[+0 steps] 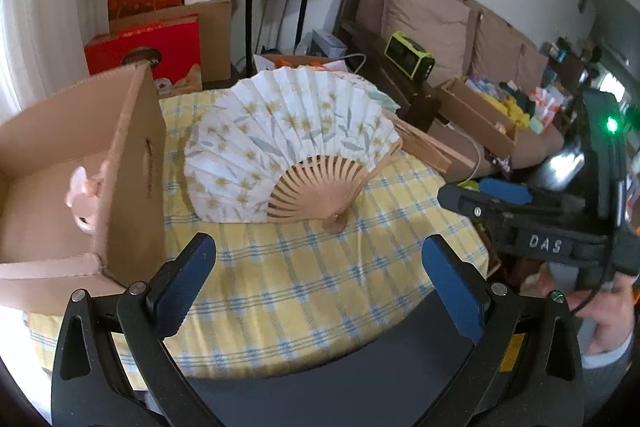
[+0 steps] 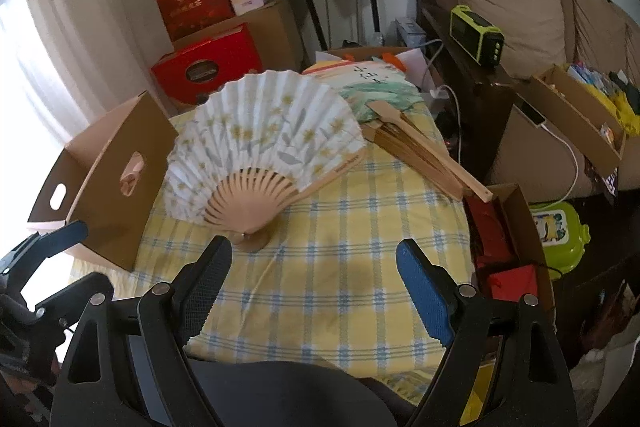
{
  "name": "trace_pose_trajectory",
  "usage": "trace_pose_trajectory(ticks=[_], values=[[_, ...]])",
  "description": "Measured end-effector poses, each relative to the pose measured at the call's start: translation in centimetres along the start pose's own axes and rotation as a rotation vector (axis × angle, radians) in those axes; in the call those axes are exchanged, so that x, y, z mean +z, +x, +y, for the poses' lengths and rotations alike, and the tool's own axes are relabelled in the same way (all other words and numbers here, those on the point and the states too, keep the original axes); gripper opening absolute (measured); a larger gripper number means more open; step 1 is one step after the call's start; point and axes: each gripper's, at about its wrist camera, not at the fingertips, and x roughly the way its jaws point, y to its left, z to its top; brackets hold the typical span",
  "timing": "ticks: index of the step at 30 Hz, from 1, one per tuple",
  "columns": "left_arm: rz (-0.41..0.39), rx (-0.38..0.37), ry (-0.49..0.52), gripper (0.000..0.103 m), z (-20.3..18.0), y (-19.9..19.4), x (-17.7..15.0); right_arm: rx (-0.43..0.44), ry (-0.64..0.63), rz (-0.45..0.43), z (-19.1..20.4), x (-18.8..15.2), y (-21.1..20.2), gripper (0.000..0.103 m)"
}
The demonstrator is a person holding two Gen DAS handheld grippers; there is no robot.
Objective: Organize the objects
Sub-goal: 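Open both tools over the box and withdraw them back over the table, then move the right tool to the white paper fan and grasp its wooden ribs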
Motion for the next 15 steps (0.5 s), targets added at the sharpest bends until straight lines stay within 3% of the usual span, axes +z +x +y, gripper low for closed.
trace_pose_trajectory(ticks=[8,15], values=[[0.012,-0.07,-0.177,0.103,2.3,2.3,0.5,0.03,0.066,-0.031,-1.7,0.0,0.3,0.086],[0.007,-0.061,-0.216,0.103,3.4,4.1,0.8,0.067,0.106,-0.033,-2.5,0.3,1.3,0.085]])
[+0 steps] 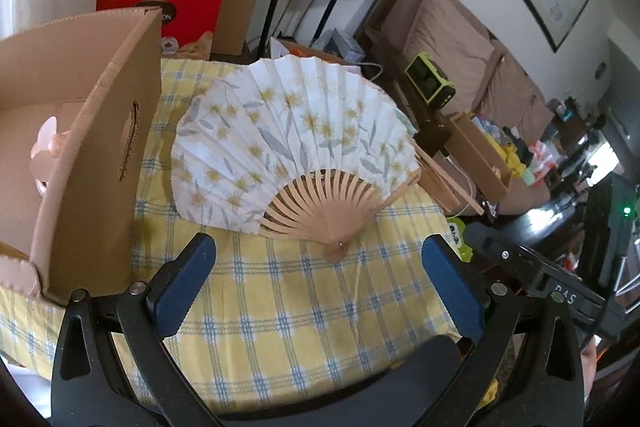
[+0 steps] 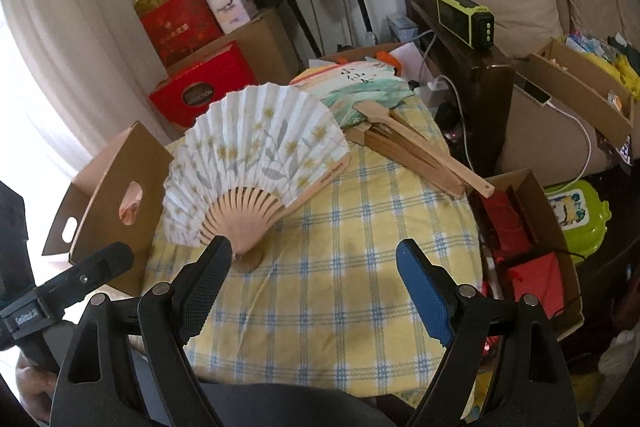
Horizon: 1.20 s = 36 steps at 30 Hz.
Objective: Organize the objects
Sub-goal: 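Move the right tool to the white paper fan and grasp its wooden ribs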
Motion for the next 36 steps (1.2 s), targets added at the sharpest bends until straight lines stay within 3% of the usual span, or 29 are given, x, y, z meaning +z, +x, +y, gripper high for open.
trace_pose_trajectory(ticks=[5,11,14,18,22,26,36], values=[[0.032,0.014,0.01,0.103,0.2,1.5,0.4,0.02,0.011,0.013,-0.2,0.4,1.2,0.084],[0.051,-0.068,-0.047,0.103,1.4,2.8,0.6,0.125,0.115,0.051,-1.6,0.9,3.4,0.082],[0.05,-0.075,-0.063,0.103,1.8,3.1,0.6,0.167,0.174,0.065,-2.4,1.0,4.3,0.077],[0.053,-0.084,-0.047,0.103,1.6,3.3,0.6,0.152,0.187,0.063,-3.2,1.2,4.3,0.071],[0.049,-0.092,-0.012,0.103,0.8,3.1,0.8,0.098,0.173,0.027,-4.6,2.3,3.0,0.057],[0.062,-0.102,-0.027,0.103,0.9,3.4,1.0,0.052,0.164,-0.001,-5.9,3.6,1.9,0.053],[0.076,-0.129,-0.098,0.103,2.1,4.5,0.5,0.179,0.188,0.088,-3.6,2.1,4.9,0.051]])
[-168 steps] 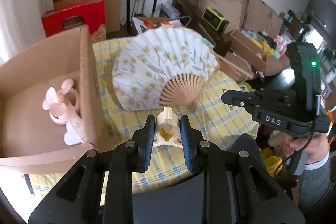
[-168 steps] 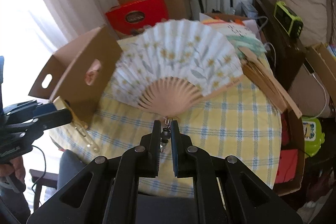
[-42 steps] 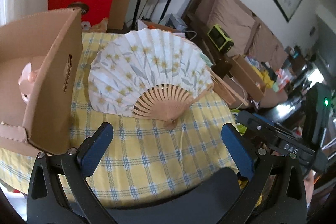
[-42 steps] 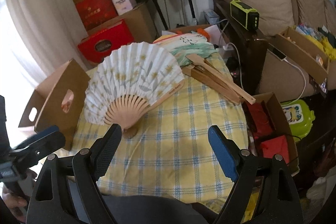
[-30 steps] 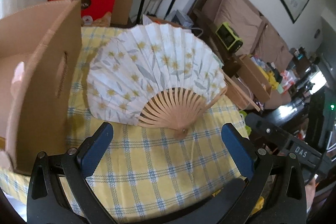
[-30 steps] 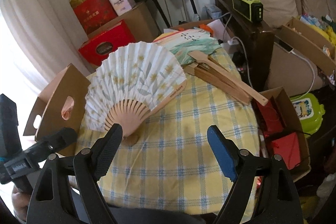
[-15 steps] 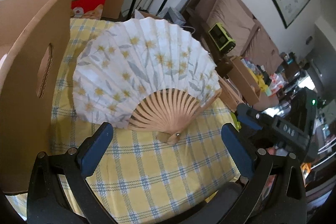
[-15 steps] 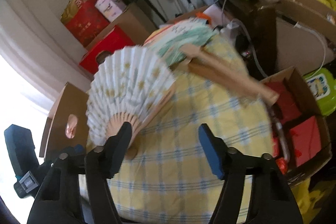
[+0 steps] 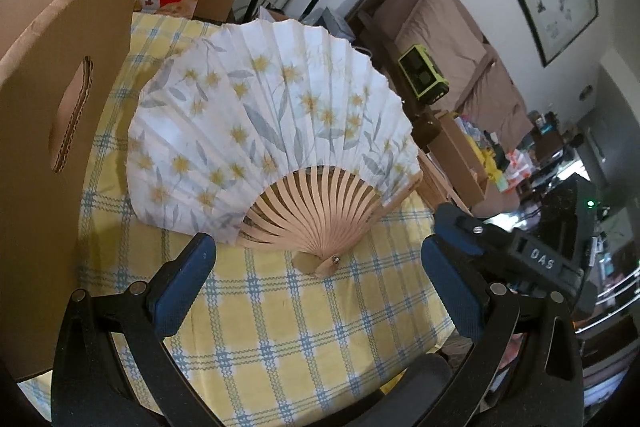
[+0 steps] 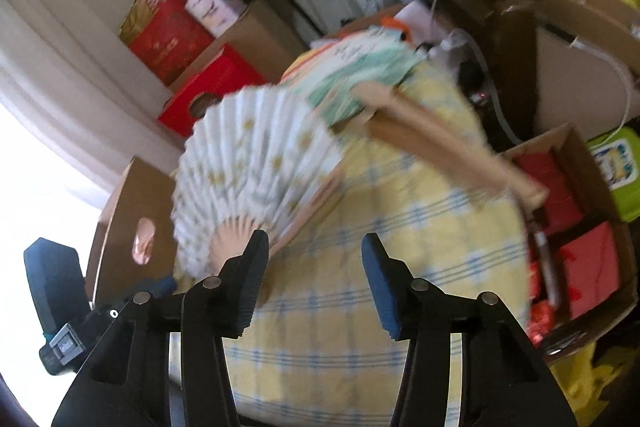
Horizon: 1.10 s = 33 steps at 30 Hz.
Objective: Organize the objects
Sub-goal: 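Move the right tool to the white paper fan and grasp its wooden ribs, then lift the white paper fan off the table with the right tool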
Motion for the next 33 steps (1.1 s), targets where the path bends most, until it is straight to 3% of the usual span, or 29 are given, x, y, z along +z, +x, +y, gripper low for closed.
trace_pose_trajectory(ticks=[9,14,17,20,23,28,33], values=[[0.025,-0.015,-0.027,0.103,0.6,0.9,-0.6,0.119,0.047,0.063,1.5,-0.6,3.9,0.051],[0.035,-0.026,-0.042,0.103,0.8,1.3,-0.8,0.182,0.104,0.078,0.9,-0.9,5.4,0.044],[0.039,-0.039,-0.051,0.103,1.1,1.4,-0.7,0.226,0.126,0.067,0.5,-0.9,5.7,0.034],[0.044,-0.049,-0.06,0.103,1.3,1.5,-0.7,0.237,0.127,0.055,0.4,-0.6,5.6,0.014],[0.05,-0.063,-0.072,0.103,1.4,1.7,-0.7,0.232,0.121,0.038,0.6,-0.5,5.3,0.009],[0.065,-0.119,-0.12,0.103,2.0,1.8,-0.8,0.242,0.134,0.003,0.8,-0.5,4.2,0.007],[0.086,-0.237,-0.199,0.103,2.4,1.9,-1.2,0.264,0.182,-0.015,0.9,-0.1,2.4,0.006]])
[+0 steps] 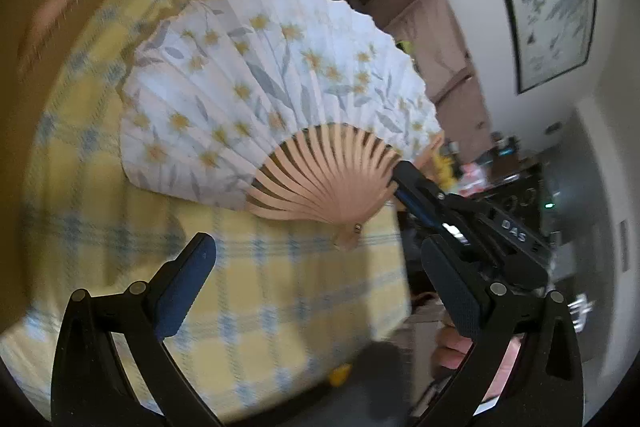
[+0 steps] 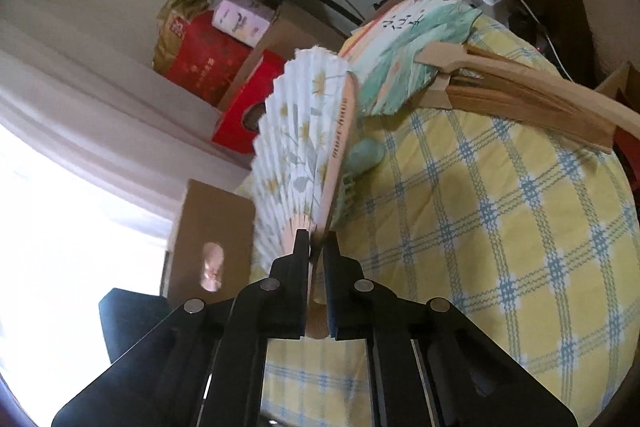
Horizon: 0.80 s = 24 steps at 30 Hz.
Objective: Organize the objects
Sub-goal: 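Lift the white paper fan off the table with the right tool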
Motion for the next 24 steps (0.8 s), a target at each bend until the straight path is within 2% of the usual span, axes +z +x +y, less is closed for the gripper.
trace_pose_trajectory(ticks=[2,7,15,19,21,24], values=[[0.009,-0.059,-0.039,0.103,0.1,0.1,-0.2,0.002,0.026,0.003,0.2,0.2,-0.4,0.006],[0.007,-0.144,-0.128,0.103,0.7,0.8,-0.3,0.021,0.073,0.014,0.6,-0.1,-1.1,0.006],[-0.054,-0.194,-0.274,0.101,2.6,1.9,1.0,0.052,0.134,0.016,0.6,-0.9,-2.0,0.006],[-0.104,-0.248,-0.354,0.099,3.4,2.7,1.6,0.07,0.162,0.006,0.2,-1.1,-2.5,0.006],[-0.095,-0.244,-0.367,0.087,3.6,3.5,1.9,0.057,0.158,0.006,0.1,-1.1,-2.5,0.006],[-0.076,-0.256,-0.397,0.077,4.5,4.7,2.3,0.042,0.141,0.028,-0.2,-1.3,-1.9,0.006]])
